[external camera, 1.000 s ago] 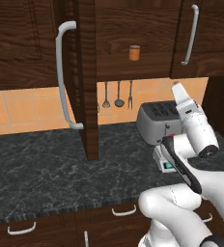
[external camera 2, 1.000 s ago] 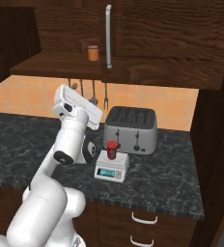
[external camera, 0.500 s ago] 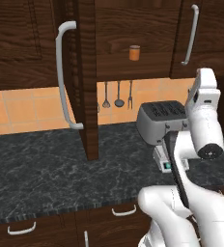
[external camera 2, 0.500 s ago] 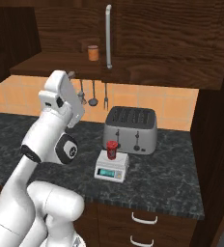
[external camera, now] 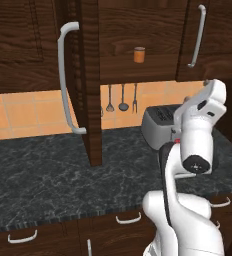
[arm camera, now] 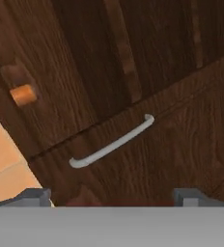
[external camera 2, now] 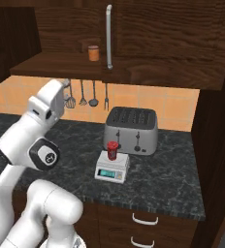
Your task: Pick the yogurt and place it on the digital scale for weighing, and close the cabinet.
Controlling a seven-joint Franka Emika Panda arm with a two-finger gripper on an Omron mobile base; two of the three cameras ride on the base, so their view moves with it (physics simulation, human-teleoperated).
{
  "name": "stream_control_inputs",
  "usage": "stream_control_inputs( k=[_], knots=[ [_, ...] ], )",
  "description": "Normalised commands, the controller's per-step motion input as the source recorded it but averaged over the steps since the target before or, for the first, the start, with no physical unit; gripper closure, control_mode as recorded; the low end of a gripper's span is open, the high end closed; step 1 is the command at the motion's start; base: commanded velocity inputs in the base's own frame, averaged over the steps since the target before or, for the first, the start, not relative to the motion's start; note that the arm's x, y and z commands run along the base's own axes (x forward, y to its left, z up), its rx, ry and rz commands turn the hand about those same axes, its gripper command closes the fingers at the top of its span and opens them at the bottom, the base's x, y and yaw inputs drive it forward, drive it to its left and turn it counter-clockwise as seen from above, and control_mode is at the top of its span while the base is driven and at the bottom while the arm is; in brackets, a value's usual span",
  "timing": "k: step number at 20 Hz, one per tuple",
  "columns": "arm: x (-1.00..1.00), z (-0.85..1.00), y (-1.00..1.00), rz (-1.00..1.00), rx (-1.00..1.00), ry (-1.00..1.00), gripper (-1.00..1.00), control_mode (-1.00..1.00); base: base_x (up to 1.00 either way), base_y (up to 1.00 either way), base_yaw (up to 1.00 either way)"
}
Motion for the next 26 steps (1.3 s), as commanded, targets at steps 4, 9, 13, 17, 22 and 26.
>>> stream_control_inputs(
  k=[4,9,13,17,22,26],
  knots=[
    [-0.91,0.66,-0.13,0.14,0.54,0.3,-1.0,-1.0,0.0,0.0,0.0],
    [-1.0,0.67,0.0,0.21,0.41,0.61,-1.0,-1.0,0.0,0.0,0.0],
    [-1.0,0.27,0.3,0.1,0.52,0.42,-1.0,-1.0,0.0,0.0,0.0],
    [-1.0,-0.96,1.0,-0.04,0.49,-0.26,-1.0,-1.0,0.0,0.0,0.0],
    [-0.97,-0.93,1.0,-0.15,0.55,-0.33,-1.0,-1.0,0.0,0.0,0.0],
    [-0.65,-0.63,1.0,-0.23,0.65,-0.31,-1.0,-1.0,0.0,0.0,0.0]
  ],
)
